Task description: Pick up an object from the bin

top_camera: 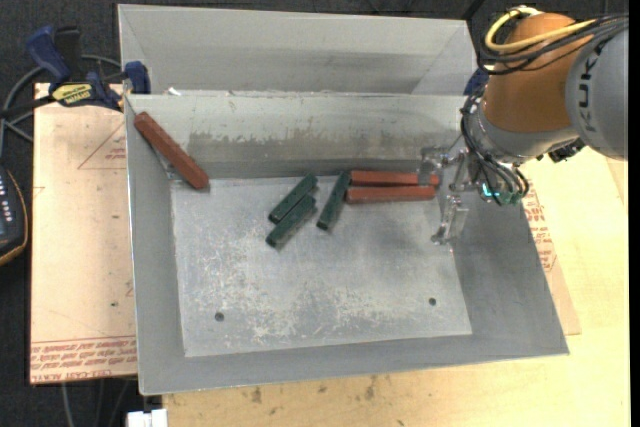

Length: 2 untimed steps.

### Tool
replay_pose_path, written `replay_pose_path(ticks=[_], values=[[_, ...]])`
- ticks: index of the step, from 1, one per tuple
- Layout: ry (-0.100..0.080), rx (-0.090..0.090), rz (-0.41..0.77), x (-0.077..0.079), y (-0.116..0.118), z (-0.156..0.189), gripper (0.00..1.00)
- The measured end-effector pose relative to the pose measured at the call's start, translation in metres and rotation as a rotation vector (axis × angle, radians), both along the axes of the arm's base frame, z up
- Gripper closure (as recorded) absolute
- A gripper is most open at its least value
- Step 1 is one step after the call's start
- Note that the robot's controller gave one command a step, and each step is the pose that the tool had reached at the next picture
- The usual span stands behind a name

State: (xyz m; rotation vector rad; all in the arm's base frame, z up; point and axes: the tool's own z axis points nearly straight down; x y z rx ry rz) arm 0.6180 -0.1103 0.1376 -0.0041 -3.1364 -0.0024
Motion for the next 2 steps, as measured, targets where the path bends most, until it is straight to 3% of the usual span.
replay_pose_path(ticks=[1,2], values=[[0.0,0.001,-0.121,0.0383,0.0838,-0.0694,0.0],[-0.016,-0.001,-0.125,0.0423,0.0795,-0.0623,1.0]])
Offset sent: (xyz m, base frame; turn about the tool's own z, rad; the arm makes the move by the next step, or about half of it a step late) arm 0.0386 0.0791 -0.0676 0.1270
